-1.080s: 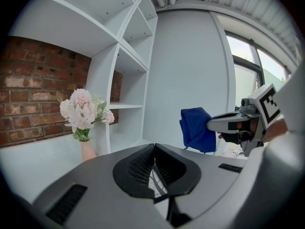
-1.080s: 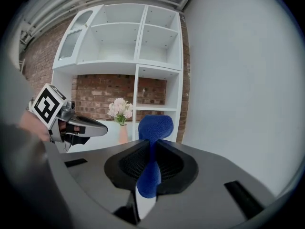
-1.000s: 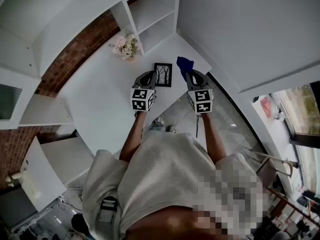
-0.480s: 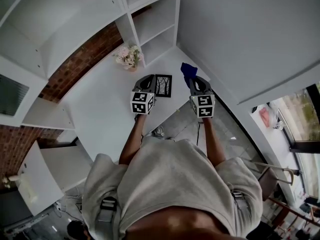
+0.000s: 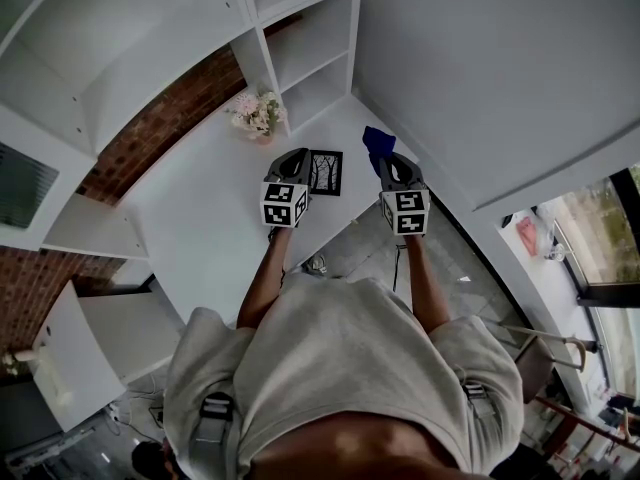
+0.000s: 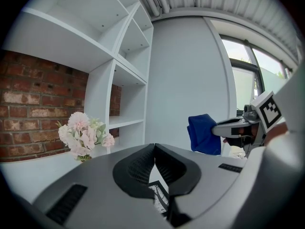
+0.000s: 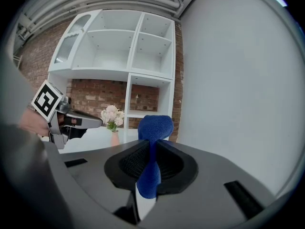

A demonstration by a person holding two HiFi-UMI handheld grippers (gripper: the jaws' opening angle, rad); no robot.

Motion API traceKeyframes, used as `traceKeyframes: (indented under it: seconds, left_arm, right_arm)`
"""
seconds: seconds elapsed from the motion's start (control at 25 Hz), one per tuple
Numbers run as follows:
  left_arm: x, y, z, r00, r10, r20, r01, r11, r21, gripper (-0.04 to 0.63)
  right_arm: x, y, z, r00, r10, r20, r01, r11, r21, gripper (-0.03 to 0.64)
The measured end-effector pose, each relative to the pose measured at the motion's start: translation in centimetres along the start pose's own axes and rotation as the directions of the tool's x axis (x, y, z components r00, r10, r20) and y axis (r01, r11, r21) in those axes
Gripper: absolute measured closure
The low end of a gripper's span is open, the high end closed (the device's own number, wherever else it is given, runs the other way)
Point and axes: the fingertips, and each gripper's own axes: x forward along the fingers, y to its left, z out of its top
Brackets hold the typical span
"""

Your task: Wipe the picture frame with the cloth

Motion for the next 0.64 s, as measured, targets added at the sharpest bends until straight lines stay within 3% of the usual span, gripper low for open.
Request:
traceKeyframes:
  seconds: [0.64]
  left_arm:
    - [0.51,0.51,0.23,1.000,0.000,0.000,0.000,1.000,-0.003,0.578]
  right_arm:
    - [0.79,-0.16,0.11,1.000,-0.006,-0.005,0.006,1.000,-0.008,0.558]
